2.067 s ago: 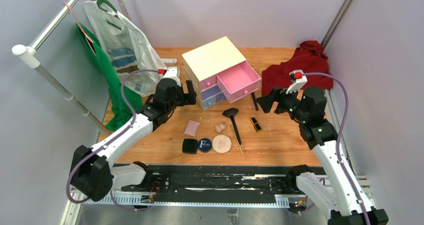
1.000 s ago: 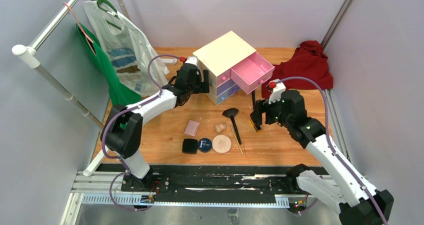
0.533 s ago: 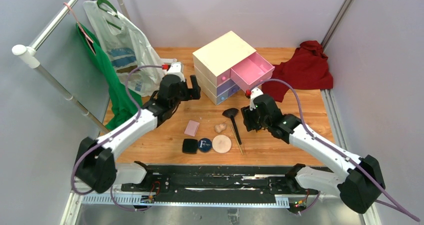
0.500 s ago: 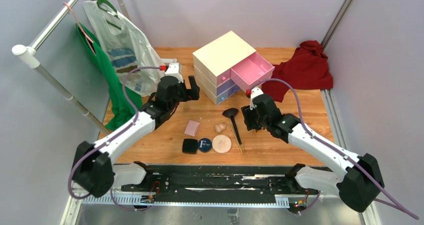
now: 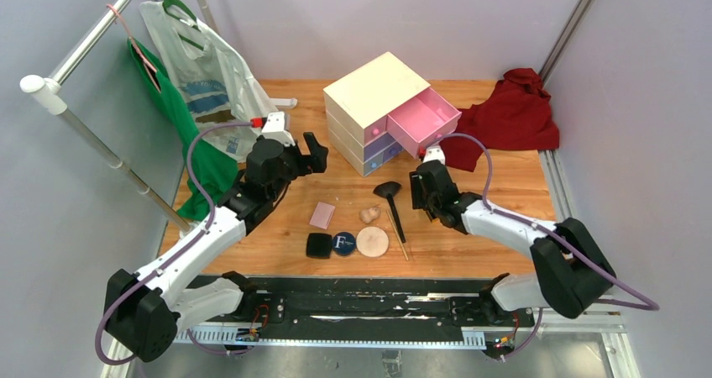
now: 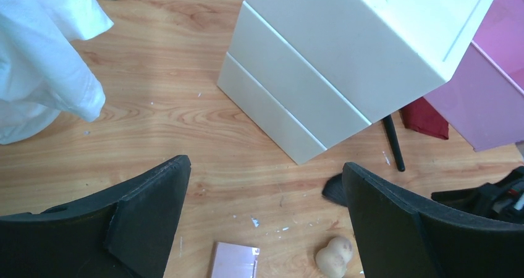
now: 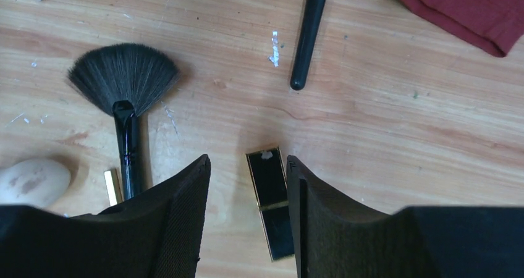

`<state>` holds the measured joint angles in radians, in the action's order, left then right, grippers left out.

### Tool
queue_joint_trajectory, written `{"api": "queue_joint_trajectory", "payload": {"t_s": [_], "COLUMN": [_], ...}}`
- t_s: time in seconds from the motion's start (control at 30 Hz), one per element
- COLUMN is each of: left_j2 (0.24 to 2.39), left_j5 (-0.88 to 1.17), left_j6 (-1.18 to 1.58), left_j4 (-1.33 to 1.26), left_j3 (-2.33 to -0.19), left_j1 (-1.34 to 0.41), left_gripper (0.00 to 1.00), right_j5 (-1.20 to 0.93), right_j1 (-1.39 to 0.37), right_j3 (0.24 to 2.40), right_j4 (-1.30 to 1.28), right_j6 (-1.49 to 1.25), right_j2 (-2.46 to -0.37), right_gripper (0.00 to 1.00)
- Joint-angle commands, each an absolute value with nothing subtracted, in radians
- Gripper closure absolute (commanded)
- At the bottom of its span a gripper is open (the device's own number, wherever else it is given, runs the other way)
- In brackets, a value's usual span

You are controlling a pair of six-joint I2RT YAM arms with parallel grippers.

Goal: Organize the makeup
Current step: Pick up the makeup brush from the center of the board.

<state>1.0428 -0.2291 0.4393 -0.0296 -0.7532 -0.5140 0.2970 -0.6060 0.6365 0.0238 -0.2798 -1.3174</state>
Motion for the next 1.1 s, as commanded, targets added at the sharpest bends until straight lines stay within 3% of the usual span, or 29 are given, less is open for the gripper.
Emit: {"api": "queue_joint_trajectory", "payload": {"t_s": [0.0,1.07], "left_j2": [1.03,1.086], "left_j5": [-0.23,-0.233], "left_j6": [0.442,0.434], "left_j4": [-0.068,-0.095], "left_j3": [-0.74,-0.734], "left_j1": [-0.52,-0.521], "left_gripper": [0.02,0.02], "right_j5": [0.332,0.189], "right_j1": [-0.591,-0.39], "right_j3": [0.634,0.813], "right_j4": [0.151,0.274], "right_j6": [-0.315,-0.276], "right_j2": [-1.38,-1.678], "right_gripper": [0.52,0.59]}}
